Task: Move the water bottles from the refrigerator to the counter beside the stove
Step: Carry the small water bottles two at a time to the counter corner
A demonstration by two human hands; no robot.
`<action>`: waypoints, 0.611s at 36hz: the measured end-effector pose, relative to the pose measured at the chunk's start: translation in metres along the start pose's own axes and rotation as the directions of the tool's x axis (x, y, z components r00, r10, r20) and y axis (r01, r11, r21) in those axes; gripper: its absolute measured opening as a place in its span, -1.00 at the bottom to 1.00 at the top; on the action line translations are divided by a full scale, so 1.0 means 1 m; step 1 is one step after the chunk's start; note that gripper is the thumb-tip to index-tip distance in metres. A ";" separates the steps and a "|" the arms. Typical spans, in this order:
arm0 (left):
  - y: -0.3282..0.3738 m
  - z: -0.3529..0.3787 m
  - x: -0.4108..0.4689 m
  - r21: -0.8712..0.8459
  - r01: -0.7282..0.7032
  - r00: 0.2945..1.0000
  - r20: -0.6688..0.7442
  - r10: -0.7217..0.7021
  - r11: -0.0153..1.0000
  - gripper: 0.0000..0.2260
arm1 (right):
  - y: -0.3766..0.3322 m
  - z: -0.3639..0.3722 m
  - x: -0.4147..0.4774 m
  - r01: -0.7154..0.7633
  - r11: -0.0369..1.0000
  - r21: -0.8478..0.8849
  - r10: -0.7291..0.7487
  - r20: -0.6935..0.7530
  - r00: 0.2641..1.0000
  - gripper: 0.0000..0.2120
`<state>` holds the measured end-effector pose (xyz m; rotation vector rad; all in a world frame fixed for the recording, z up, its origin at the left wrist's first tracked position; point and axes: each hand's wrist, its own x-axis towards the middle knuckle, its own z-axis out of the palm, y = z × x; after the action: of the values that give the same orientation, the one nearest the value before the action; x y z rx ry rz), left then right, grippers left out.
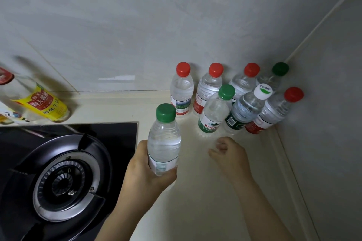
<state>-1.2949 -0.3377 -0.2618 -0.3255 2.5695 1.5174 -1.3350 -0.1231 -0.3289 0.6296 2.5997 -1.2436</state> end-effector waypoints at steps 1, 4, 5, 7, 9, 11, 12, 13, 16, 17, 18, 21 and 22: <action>0.000 0.000 0.000 0.002 -0.003 1.000 0.002 0.003 1.000 -0.57 | 0.002 -0.002 -0.005 0.012 1.000 -0.005 -0.012 0.002 1.000 -0.67; 0.000 0.003 0.002 0.004 0.001 1.000 0.013 -0.001 1.000 -0.57 | 0.005 -0.010 -0.017 0.023 1.000 -0.011 -0.023 0.002 1.000 -0.72; 0.000 0.004 0.003 0.006 0.005 1.000 0.016 -0.005 1.000 -0.57 | 0.006 -0.012 -0.021 0.023 1.000 -0.005 -0.023 0.004 1.000 -0.74; 0.001 0.007 0.005 0.009 0.014 1.000 0.023 -0.014 1.000 -0.56 | 0.010 -0.017 -0.028 0.035 0.999 0.000 -0.035 0.013 0.999 -0.75; 0.001 0.011 0.008 0.014 0.025 0.999 0.027 -0.026 1.000 -0.55 | 0.013 -0.020 -0.034 0.044 0.999 -0.001 -0.044 0.025 0.999 -0.76; 0.002 0.016 0.012 0.018 0.032 0.999 0.029 -0.032 0.999 -0.56 | 0.015 -0.024 -0.038 0.052 0.999 0.000 -0.051 0.034 0.998 -0.75; 0.003 0.019 0.015 0.015 0.033 0.999 0.032 -0.033 0.999 -0.55 | 0.016 -0.026 -0.040 0.055 0.998 0.003 -0.055 0.036 0.998 -0.75; 0.004 0.022 0.017 0.012 0.031 0.999 0.035 -0.031 0.999 -0.55 | 0.017 -0.028 -0.041 0.059 0.998 0.005 -0.059 0.036 0.998 -0.75; 0.008 0.031 0.027 0.001 0.011 1.000 0.023 -0.011 1.000 -0.55 | 0.019 -0.034 -0.043 0.061 0.998 0.025 -0.062 0.022 0.998 -0.75; 0.010 0.033 0.030 -0.006 0.002 1.000 0.016 -0.002 1.000 -0.55 | 0.019 -0.036 -0.043 0.063 0.997 0.033 -0.064 0.016 0.998 -0.76; 0.012 0.035 0.034 -0.013 -0.006 1.000 0.007 0.006 1.000 -0.55 | 0.019 -0.038 -0.043 0.067 0.997 0.040 -0.067 0.013 0.998 -0.76; 0.019 0.041 0.045 -0.037 -0.017 1.000 -0.012 0.017 0.999 -0.54 | 0.020 -0.041 -0.043 0.069 0.996 0.056 -0.070 0.008 0.998 -0.75; 0.021 0.043 0.048 -0.047 -0.021 1.000 -0.017 0.020 0.999 -0.54 | 0.021 -0.042 -0.043 0.068 0.996 0.062 -0.068 0.007 0.998 -0.75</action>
<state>-1.3463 -0.2958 -0.2754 -0.3196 2.5609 1.5912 -1.2863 -0.0917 -0.3021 0.5488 2.6041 -1.3481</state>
